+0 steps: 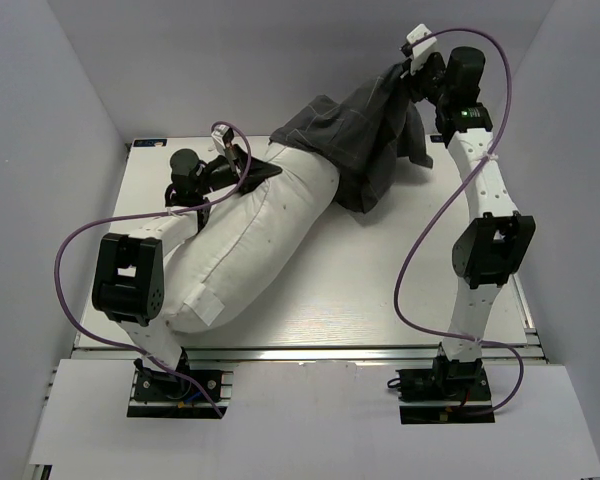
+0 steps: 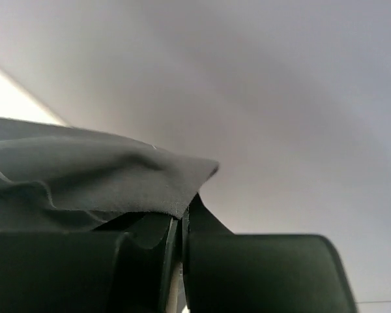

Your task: Put the pillow into the pillowcase

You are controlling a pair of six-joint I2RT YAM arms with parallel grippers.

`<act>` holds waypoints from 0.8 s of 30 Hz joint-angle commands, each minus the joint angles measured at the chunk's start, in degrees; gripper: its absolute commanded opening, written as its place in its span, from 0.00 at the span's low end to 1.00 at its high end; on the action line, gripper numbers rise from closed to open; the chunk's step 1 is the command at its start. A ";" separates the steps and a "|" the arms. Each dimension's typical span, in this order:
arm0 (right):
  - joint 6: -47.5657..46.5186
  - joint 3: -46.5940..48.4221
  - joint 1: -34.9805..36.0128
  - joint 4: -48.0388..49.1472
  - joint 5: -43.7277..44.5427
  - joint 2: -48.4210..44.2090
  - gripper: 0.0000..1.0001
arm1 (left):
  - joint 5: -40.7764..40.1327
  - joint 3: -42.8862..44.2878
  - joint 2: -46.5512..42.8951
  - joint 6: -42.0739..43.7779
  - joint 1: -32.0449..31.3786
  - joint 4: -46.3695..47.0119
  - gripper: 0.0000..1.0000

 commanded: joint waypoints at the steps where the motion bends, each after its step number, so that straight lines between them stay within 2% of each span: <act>1: -3.13 5.05 -0.35 5.89 3.63 1.72 0.00 | 0.58 2.06 -1.90 0.20 -0.83 1.70 0.00; 6: -5.33 6.80 0.44 10.12 6.27 4.27 0.00 | 0.76 2.67 -1.11 0.46 -1.88 1.26 0.00; 9: -6.11 10.23 0.96 8.54 6.10 6.55 0.00 | 0.84 2.85 -0.67 0.46 -2.33 1.44 0.00; 15: -9.19 7.07 1.67 6.10 8.56 7.61 0.00 | 0.85 2.76 -0.76 0.29 -2.68 1.44 0.00; 18: -9.99 6.03 1.76 1.25 6.28 6.83 0.31 | 0.67 3.02 -0.41 0.02 -2.68 1.70 0.00; 19: -10.16 5.06 1.76 0.46 5.58 6.13 0.48 | 0.41 3.20 -0.15 -0.24 -2.68 2.14 0.00; 20: -10.08 4.10 1.76 -0.51 4.79 4.29 0.56 | 0.32 3.37 0.38 -0.59 -2.68 2.40 0.00; 22: -9.64 0.49 1.67 -0.43 4.86 0.96 0.67 | -0.03 4.08 1.08 -1.38 -2.68 3.37 0.00; 24: -7.97 -2.66 0.88 0.45 5.48 -1.60 0.68 | -0.21 4.86 2.14 -1.91 -2.68 4.07 0.00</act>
